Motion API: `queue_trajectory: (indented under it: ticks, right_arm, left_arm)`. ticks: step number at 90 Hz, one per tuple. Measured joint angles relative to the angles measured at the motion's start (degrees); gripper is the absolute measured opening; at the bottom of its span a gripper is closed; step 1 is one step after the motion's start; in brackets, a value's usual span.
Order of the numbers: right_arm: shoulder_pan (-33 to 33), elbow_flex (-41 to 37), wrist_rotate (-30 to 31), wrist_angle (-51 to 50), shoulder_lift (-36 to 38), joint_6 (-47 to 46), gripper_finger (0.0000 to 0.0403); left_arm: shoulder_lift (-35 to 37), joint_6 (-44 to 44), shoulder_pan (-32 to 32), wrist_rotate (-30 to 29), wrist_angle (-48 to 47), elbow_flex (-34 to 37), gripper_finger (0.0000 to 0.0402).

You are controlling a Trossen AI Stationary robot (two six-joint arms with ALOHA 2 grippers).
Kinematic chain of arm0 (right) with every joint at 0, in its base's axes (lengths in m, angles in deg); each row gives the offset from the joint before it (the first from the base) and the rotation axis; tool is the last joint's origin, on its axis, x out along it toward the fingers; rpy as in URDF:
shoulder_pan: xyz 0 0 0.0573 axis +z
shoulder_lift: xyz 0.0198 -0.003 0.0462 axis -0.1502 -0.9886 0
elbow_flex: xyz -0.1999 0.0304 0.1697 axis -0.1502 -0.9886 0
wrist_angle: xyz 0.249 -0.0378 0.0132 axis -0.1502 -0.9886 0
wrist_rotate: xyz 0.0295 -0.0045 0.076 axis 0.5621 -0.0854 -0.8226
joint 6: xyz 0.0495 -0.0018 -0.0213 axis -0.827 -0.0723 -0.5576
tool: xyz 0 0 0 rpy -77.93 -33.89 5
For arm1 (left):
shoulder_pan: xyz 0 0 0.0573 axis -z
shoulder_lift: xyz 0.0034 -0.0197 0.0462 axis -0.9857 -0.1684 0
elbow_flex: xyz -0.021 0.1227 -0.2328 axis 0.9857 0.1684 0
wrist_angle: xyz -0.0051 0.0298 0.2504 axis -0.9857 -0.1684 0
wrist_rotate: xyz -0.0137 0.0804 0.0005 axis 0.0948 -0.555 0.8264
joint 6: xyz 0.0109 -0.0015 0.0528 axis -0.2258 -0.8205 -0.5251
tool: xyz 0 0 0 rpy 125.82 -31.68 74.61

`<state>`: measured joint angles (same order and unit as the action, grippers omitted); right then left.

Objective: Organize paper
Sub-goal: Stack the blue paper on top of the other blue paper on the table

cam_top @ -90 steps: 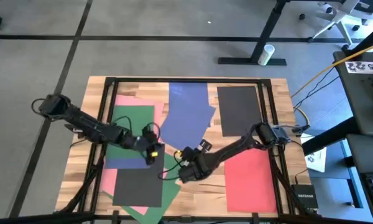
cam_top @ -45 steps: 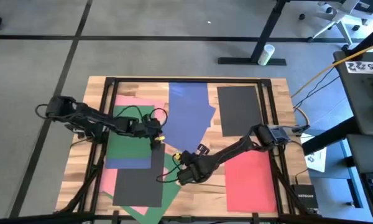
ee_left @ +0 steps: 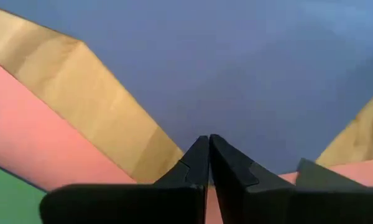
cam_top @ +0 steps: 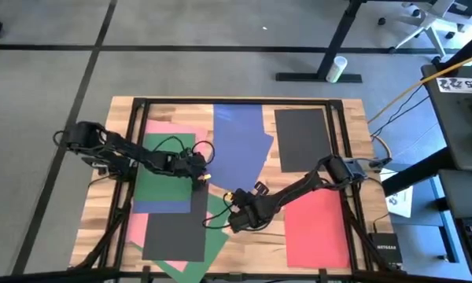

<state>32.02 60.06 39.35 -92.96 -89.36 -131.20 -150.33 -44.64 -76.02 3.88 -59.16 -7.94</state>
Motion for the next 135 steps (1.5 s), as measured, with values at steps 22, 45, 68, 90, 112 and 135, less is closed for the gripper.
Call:
queue_trajectory:
  ticks: [22, 45, 68, 90, 112, 135]
  right_arm:
    - [-0.1, -0.1, 1.4, -4.7, 0.0, -2.3, 0.0]
    - [-0.1, -0.2, 3.5, -9.6, -0.2, -4.9, 0.0]
    - [-0.1, -0.3, 5.2, -11.2, -0.3, -6.4, 0.0]
    - [-0.2, -0.5, 7.0, -14.4, -0.1, -8.5, 0.0]
    - [1.4, -0.6, 3.9, -13.2, 4.8, -6.4, 0.0]
    - [0.3, -1.7, 5.3, 0.4, 4.9, 2.1, 0.0]
  left_arm:
    - [0.0, 2.5, 2.9, 0.3, -1.1, 0.1, 0.0]
    - [-0.1, 3.2, 4.3, 0.0, -1.0, 0.2, 0.0]
    - [-0.1, 0.7, 1.4, -0.2, 0.1, 0.2, 0.0]
    - [-0.2, -0.8, -1.2, -0.7, 2.6, 0.3, 0.0]
    - [-0.2, -1.3, -1.7, -0.9, 2.9, 0.3, 0.0]
    - [-0.3, -1.7, -2.9, -0.9, 4.9, 0.3, 0.0]
